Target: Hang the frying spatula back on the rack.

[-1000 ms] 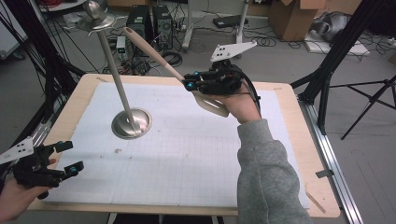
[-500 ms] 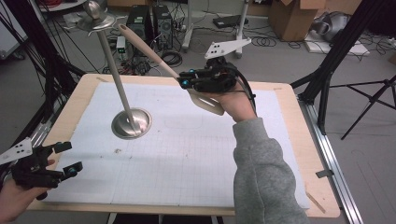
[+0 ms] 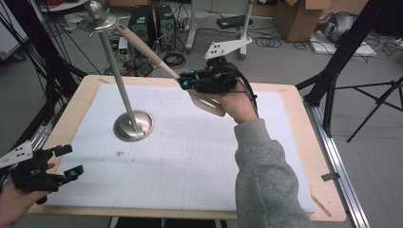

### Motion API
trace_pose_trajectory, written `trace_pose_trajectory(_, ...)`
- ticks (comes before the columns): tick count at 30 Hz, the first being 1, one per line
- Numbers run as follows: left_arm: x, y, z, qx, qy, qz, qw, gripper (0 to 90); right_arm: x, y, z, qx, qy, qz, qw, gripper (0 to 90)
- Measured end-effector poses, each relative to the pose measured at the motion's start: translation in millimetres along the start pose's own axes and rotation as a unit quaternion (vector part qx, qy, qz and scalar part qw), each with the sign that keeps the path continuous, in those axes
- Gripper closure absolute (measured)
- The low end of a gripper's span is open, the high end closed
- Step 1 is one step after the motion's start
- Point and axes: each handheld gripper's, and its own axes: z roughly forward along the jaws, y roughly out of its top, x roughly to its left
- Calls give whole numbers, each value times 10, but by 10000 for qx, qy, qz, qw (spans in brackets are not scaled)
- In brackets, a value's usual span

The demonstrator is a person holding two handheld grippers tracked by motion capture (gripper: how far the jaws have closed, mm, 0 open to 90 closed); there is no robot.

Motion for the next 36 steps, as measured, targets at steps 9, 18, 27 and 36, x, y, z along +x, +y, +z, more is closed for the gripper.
trace_pose_trajectory(9,-2,-1,-4,-8,-3,-6,10000,18,-4,-2,41,11,-11,44,10000,769)
trace_pose_trajectory(18,-3,-3,-3,-2,-2,-4,10000,18,-11,-8,77,54,-38,57,10000,769)
trace_pose_trajectory(27,-4,-4,-8,-2,1,-7,10000,18,-14,-12,117,56,-81,67,9999,768)
trace_pose_trajectory(36,-7,-6,-9,7,7,0,10000,18,-24,-62,195,68,-77,120,9999,769)
